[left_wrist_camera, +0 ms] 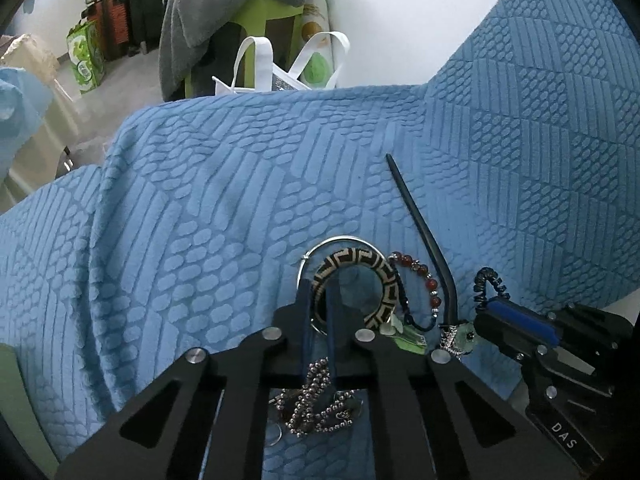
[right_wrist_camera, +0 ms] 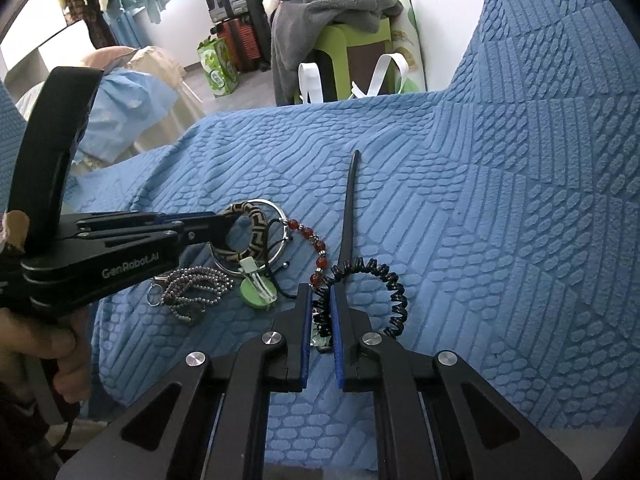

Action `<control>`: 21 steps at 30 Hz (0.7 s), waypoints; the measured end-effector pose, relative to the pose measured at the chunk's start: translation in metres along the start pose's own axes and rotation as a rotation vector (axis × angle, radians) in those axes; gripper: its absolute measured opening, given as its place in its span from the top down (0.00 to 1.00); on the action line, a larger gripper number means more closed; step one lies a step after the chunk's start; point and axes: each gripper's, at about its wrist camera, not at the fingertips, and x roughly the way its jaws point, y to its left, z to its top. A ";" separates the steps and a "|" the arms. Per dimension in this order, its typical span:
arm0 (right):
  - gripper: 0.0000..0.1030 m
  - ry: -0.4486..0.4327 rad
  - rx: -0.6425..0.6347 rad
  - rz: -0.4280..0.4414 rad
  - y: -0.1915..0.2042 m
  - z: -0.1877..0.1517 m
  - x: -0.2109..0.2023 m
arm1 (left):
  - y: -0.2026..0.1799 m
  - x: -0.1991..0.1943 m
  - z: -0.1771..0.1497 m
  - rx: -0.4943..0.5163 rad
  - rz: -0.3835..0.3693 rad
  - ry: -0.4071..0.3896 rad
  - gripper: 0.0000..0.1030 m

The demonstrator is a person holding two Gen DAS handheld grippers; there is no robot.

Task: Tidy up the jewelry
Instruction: 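Grasp the black coil hair tie with the right tool while the left tool grasps the patterned bangle, then carry the hair tie and patterned bangle in both tools over the white box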

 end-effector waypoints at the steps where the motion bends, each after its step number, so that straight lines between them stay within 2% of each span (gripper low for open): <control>1: 0.93 0.000 0.000 -0.001 0.000 0.000 -0.002 | 0.001 -0.001 0.000 -0.004 0.003 0.000 0.95; 13: 0.93 -0.040 -0.002 -0.004 0.016 0.000 -0.035 | -0.002 -0.047 -0.004 -0.031 -0.029 -0.057 0.95; 21: 0.93 -0.066 -0.008 -0.004 0.032 -0.007 -0.061 | -0.004 -0.090 -0.025 -0.062 -0.040 -0.092 0.95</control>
